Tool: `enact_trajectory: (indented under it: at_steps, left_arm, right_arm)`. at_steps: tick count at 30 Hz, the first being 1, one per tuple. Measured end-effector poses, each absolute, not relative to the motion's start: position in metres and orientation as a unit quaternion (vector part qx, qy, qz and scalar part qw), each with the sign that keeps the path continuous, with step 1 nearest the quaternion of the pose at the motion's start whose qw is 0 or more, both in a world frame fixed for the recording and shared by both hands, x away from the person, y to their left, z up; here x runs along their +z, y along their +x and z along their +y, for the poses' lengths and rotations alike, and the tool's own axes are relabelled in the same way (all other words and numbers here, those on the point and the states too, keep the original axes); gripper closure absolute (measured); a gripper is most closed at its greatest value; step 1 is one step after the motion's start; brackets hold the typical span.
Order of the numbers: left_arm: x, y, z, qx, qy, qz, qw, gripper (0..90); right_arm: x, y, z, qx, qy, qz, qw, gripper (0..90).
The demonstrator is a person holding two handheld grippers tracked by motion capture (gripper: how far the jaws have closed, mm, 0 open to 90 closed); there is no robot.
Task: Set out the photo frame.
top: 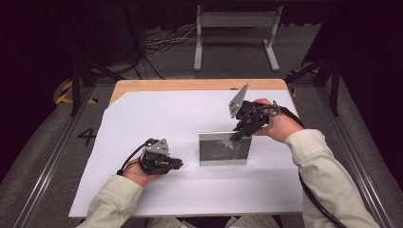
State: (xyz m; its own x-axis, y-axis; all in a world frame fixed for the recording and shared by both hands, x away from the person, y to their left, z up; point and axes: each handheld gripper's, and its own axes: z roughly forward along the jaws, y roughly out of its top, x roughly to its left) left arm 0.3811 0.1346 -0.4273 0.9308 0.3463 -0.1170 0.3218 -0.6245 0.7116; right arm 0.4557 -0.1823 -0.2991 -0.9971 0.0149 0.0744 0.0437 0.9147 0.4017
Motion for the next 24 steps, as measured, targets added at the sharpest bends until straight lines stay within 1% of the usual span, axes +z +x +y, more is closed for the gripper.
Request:
enact_trajectory:
  at_steps: [5, 7, 9, 11, 13, 16, 20, 24]
  left_arm:
    - [-0.427, 0.381, 0.135, 0.015, 0.901, 0.185, 0.393, 81.1]
    - [-0.427, 0.381, 0.135, 0.015, 0.901, 0.185, 0.392, 80.9]
    - [-0.427, 0.381, 0.134, 0.015, 0.901, 0.184, 0.393, 80.7]
    - [-0.427, 0.381, 0.134, 0.015, 0.901, 0.185, 0.393, 80.4]
    - [-0.427, 0.381, 0.134, 0.015, 0.901, 0.185, 0.392, 79.7]
    - [-0.427, 0.381, 0.135, 0.016, 0.901, 0.184, 0.393, 78.8]
    - [-0.426, 0.381, 0.135, 0.016, 0.9, 0.185, 0.395, 76.6]
    - [-0.426, 0.381, 0.135, 0.018, 0.899, 0.187, 0.396, 74.4]
  right_arm:
    - [-0.3, 0.458, -0.184, -0.214, -0.028, -0.976, 0.035, 79.5]
    - [-0.3, 0.459, -0.185, -0.218, -0.033, -0.975, 0.034, 77.3]
    - [-0.299, 0.458, -0.186, -0.223, -0.041, -0.974, 0.032, 73.3]
    - [-0.299, 0.458, -0.188, -0.226, -0.04, -0.973, 0.027, 65.1]
    - [-0.298, 0.457, -0.19, -0.232, -0.042, -0.972, 0.022, 61.2]
    - [-0.294, 0.454, -0.195, -0.251, -0.038, -0.967, 0.014, 60.5]
    - [-0.285, 0.448, -0.201, -0.269, -0.039, -0.962, -0.006, 55.5]
    - [-0.274, 0.442, -0.209, -0.291, -0.044, -0.955, -0.031, 55.1]
